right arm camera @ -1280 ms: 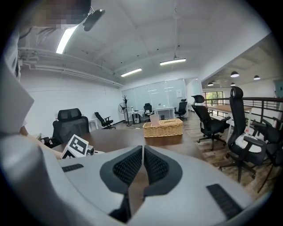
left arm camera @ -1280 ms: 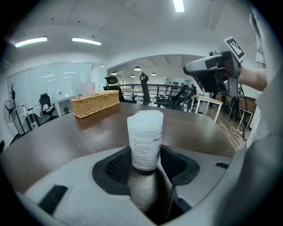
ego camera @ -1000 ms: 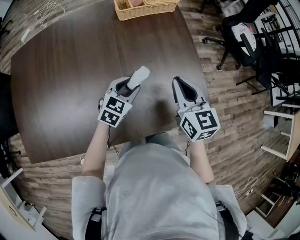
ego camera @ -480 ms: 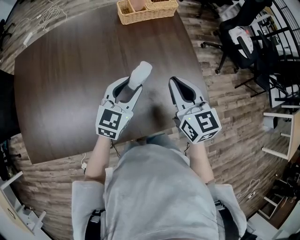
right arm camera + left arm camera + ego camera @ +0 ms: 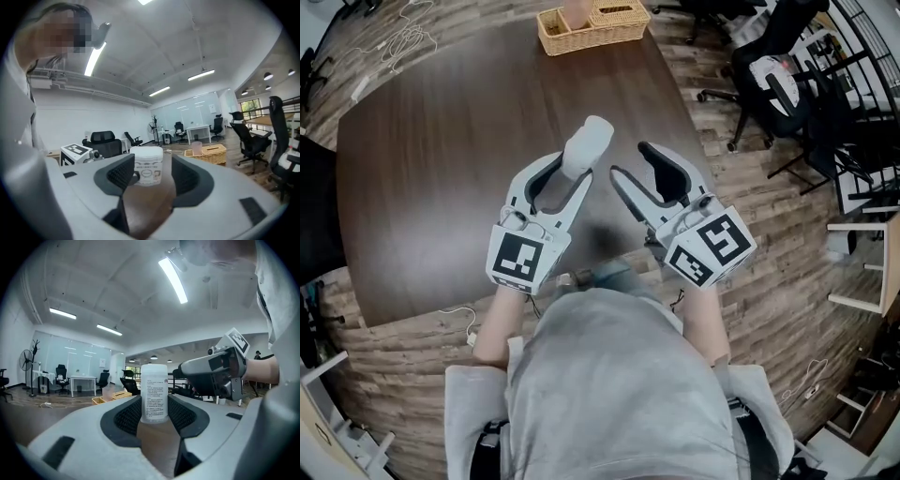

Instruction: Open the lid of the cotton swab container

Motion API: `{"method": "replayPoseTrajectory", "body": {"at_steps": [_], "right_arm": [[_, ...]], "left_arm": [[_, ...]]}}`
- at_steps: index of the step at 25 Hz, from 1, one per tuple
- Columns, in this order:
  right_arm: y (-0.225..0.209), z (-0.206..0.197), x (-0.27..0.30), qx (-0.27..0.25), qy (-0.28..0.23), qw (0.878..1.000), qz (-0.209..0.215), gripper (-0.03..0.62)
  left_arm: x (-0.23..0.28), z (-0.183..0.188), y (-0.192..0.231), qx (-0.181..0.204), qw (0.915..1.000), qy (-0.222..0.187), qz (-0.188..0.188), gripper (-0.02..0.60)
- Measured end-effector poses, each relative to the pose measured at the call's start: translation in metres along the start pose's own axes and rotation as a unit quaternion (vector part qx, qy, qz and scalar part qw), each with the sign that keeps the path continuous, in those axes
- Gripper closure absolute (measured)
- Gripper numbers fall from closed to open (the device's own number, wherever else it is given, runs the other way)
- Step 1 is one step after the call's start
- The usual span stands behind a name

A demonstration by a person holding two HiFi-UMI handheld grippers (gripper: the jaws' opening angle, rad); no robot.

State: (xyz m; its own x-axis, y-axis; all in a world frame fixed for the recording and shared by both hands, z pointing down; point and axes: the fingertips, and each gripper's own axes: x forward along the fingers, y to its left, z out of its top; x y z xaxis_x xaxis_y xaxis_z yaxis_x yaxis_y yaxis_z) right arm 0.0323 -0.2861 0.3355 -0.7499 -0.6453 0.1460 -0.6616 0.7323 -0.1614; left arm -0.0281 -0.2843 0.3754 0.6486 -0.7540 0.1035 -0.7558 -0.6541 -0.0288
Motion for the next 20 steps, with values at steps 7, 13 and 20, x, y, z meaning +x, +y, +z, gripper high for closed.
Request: {"method": "replayPoseTrajectory", "body": {"at_steps": [7, 13, 20], "right_arm": [[0.038, 0.010, -0.001, -0.009, -0.002, 0.999, 0.044, 0.313], [0.063, 0.014, -0.004, -0.038, -0.004, 0.998, 0.044, 0.306], [0.086, 0.015, -0.012, -0.091, 0.002, 0.995, 0.033, 0.306]], "left_arm": [[-0.023, 0.019, -0.026, 0.002, 0.9996, -0.025, -0.014, 0.408], [-0.042, 0.028, -0.047, 0.035, 0.9986, -0.028, -0.029, 0.408], [-0.062, 0.030, -0.057, 0.058, 0.9977, -0.026, -0.025, 0.410]]}}
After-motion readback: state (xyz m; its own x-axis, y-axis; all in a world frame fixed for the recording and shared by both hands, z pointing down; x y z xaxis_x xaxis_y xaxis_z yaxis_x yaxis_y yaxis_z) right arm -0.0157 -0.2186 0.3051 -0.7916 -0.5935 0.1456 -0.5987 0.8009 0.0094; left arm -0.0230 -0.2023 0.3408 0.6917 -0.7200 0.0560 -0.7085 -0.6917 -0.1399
